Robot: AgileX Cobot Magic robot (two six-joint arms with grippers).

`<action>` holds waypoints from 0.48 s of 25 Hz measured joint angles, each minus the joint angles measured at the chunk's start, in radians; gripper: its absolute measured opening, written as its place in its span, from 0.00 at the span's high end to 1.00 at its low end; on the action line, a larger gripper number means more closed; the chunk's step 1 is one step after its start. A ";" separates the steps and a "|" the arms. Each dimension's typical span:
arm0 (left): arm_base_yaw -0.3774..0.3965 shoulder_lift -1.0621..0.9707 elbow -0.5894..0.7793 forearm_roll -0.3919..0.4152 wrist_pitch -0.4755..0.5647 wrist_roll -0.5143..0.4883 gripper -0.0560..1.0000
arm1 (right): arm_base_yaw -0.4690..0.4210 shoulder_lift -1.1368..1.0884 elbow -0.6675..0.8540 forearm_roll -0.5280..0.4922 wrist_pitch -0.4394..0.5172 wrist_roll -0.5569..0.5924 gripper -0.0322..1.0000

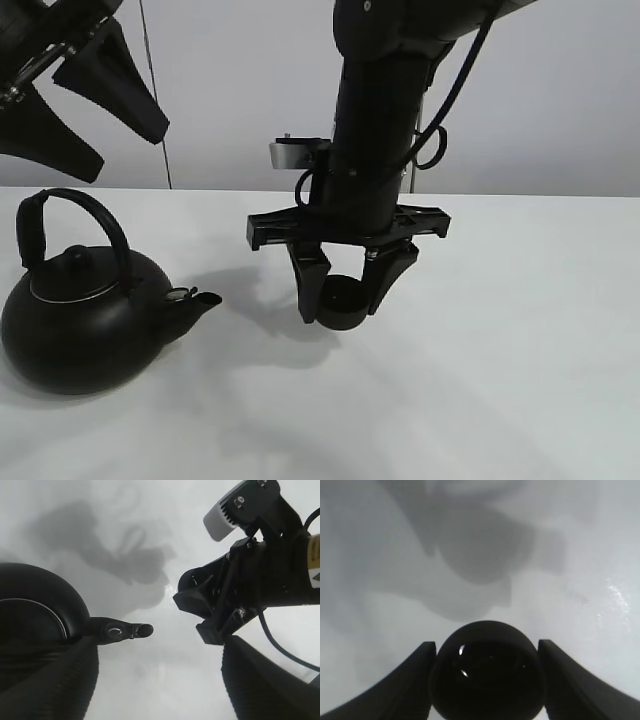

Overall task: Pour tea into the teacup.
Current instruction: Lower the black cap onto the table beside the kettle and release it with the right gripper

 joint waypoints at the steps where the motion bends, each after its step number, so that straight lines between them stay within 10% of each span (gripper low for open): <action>1: 0.000 0.000 0.000 0.000 -0.001 0.000 0.47 | 0.011 0.000 0.000 0.000 -0.009 0.000 0.59; 12: 0.000 0.000 0.000 0.000 -0.001 0.000 0.47 | 0.089 0.026 0.000 -0.001 -0.089 0.006 0.59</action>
